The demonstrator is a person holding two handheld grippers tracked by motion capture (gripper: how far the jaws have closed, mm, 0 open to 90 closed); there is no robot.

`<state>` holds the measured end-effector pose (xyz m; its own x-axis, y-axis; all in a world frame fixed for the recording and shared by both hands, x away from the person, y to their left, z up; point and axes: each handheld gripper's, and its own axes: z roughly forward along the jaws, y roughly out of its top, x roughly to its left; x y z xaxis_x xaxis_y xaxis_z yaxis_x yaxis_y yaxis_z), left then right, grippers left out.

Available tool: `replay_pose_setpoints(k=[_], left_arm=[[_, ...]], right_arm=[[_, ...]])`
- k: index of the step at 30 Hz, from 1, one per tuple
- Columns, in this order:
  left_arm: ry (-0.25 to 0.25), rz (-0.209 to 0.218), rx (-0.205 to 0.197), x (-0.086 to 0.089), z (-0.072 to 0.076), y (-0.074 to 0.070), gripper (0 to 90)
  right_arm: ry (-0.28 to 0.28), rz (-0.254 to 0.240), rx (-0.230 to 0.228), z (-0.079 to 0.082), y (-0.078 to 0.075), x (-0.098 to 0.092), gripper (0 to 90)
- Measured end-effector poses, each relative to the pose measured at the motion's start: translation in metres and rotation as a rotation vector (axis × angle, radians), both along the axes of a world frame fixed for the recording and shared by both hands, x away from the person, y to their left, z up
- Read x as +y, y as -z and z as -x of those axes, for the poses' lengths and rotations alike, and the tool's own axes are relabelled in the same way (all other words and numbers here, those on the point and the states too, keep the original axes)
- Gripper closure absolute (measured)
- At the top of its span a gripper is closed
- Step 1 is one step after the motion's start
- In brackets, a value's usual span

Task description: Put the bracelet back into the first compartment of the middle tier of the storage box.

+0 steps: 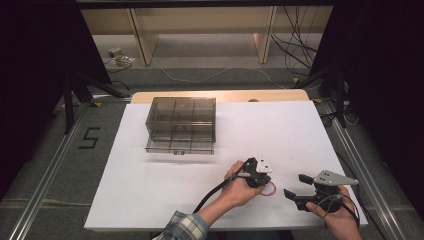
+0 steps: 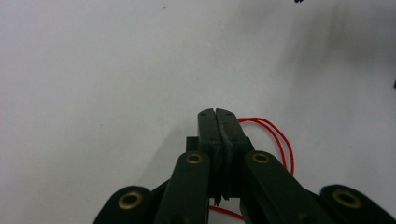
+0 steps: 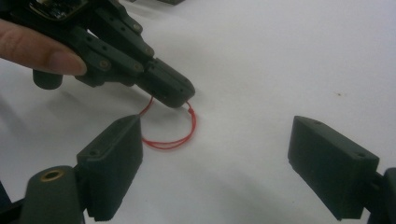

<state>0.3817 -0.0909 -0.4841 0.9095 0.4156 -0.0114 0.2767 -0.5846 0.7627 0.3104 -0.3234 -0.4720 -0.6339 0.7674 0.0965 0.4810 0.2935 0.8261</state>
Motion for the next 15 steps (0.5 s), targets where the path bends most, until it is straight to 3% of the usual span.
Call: replay_pose_setpoints(k=[7, 15], left_arm=[[-0.037, 0.068, -0.029, 0.008, -0.001, -0.01, 89.7], [-0.077, 0.115, -0.054, 0.018, -0.004, -0.018, 89.8]], right_arm=[[0.001, 0.0, 0.0, 0.0, 0.0, 0.0, 18.7], [0.0, 0.0, 0.0, 0.0, 0.0, 0.001, 18.7]])
